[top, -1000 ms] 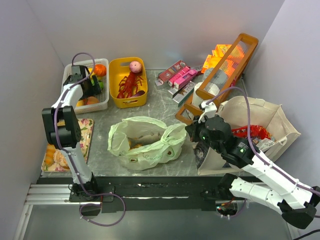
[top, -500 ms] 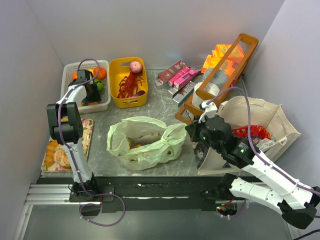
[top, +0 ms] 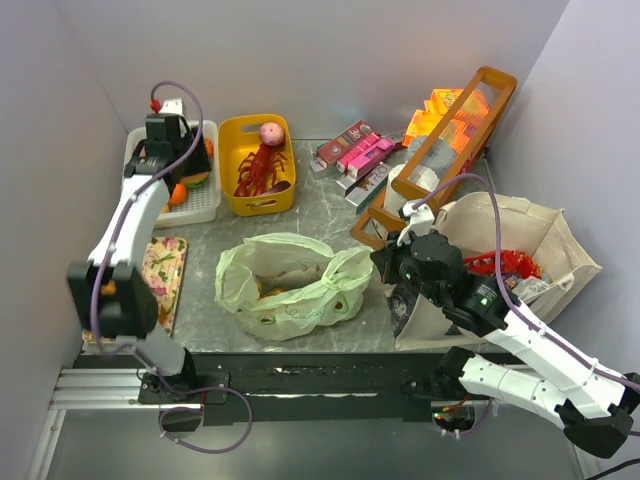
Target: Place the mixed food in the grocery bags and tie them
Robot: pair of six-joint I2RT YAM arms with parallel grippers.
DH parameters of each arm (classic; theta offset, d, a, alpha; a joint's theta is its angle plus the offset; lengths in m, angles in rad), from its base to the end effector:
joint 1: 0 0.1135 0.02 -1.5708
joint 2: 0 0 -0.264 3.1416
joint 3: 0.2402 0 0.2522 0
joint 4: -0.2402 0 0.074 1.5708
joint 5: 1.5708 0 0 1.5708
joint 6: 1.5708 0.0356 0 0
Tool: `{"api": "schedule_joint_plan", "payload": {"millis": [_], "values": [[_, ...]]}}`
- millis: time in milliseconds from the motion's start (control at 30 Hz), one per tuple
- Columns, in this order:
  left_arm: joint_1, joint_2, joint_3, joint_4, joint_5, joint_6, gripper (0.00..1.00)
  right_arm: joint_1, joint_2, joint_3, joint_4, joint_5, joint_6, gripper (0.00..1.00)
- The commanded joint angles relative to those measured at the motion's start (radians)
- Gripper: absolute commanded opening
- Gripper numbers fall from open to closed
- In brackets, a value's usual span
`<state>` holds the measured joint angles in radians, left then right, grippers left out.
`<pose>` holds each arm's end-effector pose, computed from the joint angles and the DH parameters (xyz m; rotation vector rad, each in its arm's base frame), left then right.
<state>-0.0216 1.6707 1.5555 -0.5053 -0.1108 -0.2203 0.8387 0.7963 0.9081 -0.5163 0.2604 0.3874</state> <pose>0.3855 -0.0044 0.3440 -0.2789 2.1691 -0.0154 0.1216 0.1216 0.3465 -0.2782 1.9819 0.5433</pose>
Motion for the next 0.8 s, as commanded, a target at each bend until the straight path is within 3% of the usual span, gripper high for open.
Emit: {"api": "schedule_joint_plan", "payload": {"millis": [0,133,233,333,567,767], "values": [[-0.083,-0.233,-0.061,0.109,0.07,0.036,0.27,-0.006,-0.005,0.018,0.029,0.013,-0.005,0.0],[-0.24,-0.445,-0.116,0.113,0.291,0.003,0.28,-0.006,0.001,0.028,0.024,0.019,-0.008,0.0],[-0.455,-0.509,-0.201,0.065,0.355,-0.037,0.27,-0.006,0.006,0.034,0.016,0.023,-0.01,0.0],[-0.602,-0.548,-0.28,0.015,0.362,-0.04,0.27,-0.006,0.012,0.04,0.009,0.031,-0.016,0.0],[-0.655,-0.666,-0.39,-0.07,0.272,-0.123,0.28,-0.006,0.0,0.044,-0.007,0.039,-0.015,0.0],[-0.661,-0.669,-0.478,-0.07,0.332,-0.183,0.28,-0.006,0.001,0.044,-0.01,0.034,-0.012,0.0]]}}
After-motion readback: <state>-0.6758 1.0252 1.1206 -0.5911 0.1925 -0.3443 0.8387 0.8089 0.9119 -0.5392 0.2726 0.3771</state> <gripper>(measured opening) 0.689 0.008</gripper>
